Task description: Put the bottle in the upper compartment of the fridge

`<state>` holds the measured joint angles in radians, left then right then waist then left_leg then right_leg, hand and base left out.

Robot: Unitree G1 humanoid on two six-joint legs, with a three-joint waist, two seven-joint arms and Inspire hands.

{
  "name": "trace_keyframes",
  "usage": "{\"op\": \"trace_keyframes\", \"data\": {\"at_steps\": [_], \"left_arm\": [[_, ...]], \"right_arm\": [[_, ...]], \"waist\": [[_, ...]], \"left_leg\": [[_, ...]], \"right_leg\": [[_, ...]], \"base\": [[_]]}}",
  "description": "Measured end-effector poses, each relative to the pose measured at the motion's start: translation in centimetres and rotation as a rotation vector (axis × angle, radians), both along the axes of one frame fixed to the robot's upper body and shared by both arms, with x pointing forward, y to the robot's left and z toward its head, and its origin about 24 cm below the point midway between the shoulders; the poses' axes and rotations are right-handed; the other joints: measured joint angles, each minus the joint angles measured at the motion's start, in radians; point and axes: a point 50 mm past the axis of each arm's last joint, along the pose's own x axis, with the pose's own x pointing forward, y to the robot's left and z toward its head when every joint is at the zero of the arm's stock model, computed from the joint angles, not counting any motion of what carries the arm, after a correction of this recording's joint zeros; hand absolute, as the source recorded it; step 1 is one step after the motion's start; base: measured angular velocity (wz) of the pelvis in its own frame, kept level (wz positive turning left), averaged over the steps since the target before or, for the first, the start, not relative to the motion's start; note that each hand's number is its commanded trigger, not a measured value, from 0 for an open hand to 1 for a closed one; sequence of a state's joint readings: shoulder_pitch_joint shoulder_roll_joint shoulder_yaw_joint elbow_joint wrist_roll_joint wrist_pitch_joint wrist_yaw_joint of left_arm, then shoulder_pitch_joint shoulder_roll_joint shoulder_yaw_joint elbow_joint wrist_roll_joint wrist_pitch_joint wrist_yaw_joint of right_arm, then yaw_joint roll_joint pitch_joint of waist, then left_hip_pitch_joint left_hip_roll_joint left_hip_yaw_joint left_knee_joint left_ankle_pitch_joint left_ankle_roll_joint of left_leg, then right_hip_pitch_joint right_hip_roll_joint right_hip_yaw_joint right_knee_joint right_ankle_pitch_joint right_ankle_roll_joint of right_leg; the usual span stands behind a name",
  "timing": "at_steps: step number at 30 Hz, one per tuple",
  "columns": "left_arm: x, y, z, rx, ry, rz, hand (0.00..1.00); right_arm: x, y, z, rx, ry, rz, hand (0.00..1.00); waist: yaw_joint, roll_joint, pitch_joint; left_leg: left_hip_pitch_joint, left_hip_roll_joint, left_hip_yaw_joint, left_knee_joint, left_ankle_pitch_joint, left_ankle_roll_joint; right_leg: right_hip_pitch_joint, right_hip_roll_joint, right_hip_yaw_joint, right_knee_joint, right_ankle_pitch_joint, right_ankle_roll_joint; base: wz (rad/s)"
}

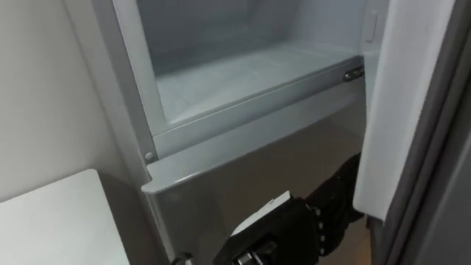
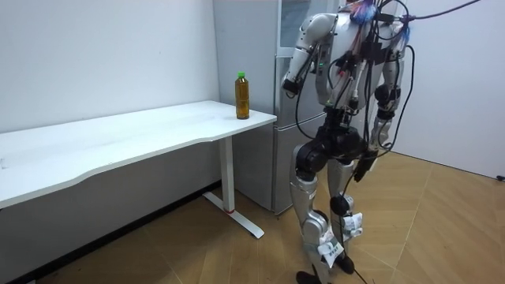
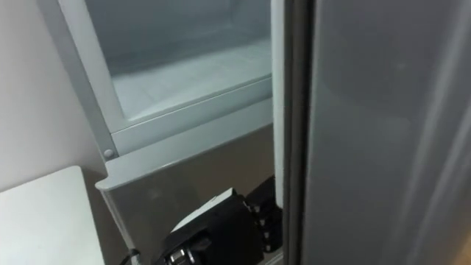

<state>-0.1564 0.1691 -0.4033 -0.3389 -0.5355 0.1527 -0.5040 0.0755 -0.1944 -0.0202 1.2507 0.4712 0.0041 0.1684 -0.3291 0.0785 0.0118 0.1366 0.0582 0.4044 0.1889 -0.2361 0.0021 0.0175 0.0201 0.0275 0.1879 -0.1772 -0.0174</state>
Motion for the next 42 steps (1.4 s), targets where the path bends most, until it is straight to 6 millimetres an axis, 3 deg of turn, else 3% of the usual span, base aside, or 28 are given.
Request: {"op": "trace_keyframes", "data": {"at_steps": [4,13,22,36,42], "left_arm": [[0.0,-0.1,-0.2,0.002,0.011,-0.005,0.0],[0.0,-2.1,-0.5,0.022,0.026,-0.074,0.0],[-0.3,-3.7,-1.0,0.059,0.022,-0.191,0.0],[-0.1,-3.8,-1.0,0.068,0.014,-0.217,0.0],[0.2,-3.9,-0.9,0.076,0.006,-0.215,0.0]], "right_arm": [[-0.6,0.0,-0.1,0.004,0.028,-0.007,0.0],[-0.4,-0.1,-0.1,0.004,0.032,-0.011,0.0],[-0.5,-0.2,-0.1,0.018,0.035,-0.004,0.0],[-0.1,-0.6,0.1,0.011,0.024,-0.004,0.0],[-0.3,-0.9,0.2,0.0,0.031,-0.005,0.0]], "waist": [[-0.013,-0.007,0.0049],[-0.053,-0.008,0.0051],[-0.084,-0.007,0.006],[-0.085,0.014,0.0124],[-0.081,0.018,0.01]], "left_leg": [[0.009,0.002,0.022,0.0,0.0,-0.001],[0.017,0.018,0.094,0.001,-0.002,-0.004],[0.015,0.035,0.089,0.017,-0.012,-0.021],[0.012,0.047,0.089,0.017,-0.013,-0.024],[0.006,0.047,0.085,0.011,-0.013,-0.024]], "right_leg": [[-0.001,0.007,0.021,-0.001,0.002,-0.003],[-0.017,0.02,0.072,0.0,0.009,-0.009],[-0.023,0.041,0.079,-0.001,0.017,-0.022],[-0.036,0.056,0.08,-0.002,0.023,-0.034],[-0.036,0.053,0.066,0.0,0.025,-0.037]], "base": [[-0.16],[-0.2],[-0.1],[-0.03],[0.05]]}}
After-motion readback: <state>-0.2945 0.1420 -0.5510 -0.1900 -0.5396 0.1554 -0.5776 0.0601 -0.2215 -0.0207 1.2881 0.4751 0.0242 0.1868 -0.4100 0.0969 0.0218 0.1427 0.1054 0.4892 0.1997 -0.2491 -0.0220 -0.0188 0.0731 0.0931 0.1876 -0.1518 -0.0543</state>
